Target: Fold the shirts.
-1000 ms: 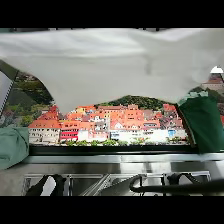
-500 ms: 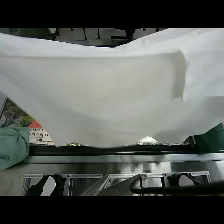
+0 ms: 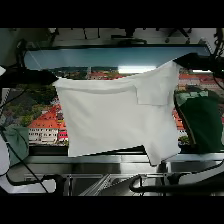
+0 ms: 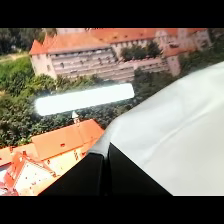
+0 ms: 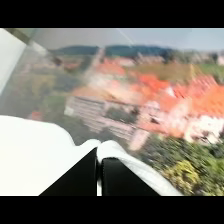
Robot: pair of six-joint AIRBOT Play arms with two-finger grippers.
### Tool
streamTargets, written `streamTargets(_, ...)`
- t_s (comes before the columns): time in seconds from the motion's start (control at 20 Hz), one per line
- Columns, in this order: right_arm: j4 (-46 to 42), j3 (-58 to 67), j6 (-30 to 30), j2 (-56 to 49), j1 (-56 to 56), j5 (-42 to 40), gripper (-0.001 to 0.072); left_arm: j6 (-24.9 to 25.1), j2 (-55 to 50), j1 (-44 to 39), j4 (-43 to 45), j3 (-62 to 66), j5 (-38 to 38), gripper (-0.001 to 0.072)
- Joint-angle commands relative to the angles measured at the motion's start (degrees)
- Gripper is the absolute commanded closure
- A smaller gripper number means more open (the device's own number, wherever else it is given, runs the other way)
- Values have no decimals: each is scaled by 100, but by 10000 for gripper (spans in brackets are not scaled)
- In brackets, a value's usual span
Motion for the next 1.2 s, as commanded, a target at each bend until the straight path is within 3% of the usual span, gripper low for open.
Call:
streamTargets(0.0,-92,-48,-57,-1204,118,-625,694,-131,-1375,-101,201,601,155,695)
streamTargets(0.2,-334,341,-57,-1696,50,-601,694,-483,-2267,-39,256,1504,-343,695)
streamTargets(0.3,-1062,498,-2,-1628,-17,-223,694,-807,-2472,-7,702,1692,-599,694)
streamTargets(0.5,-2264,494,273,-1569,-46,192,694,-811,-2680,-13,944,1464,-684,695)
streamTargets(1.15,-2297,472,293,-1965,96,212,692,-610,-3230,-299,931,1480,-610,686)
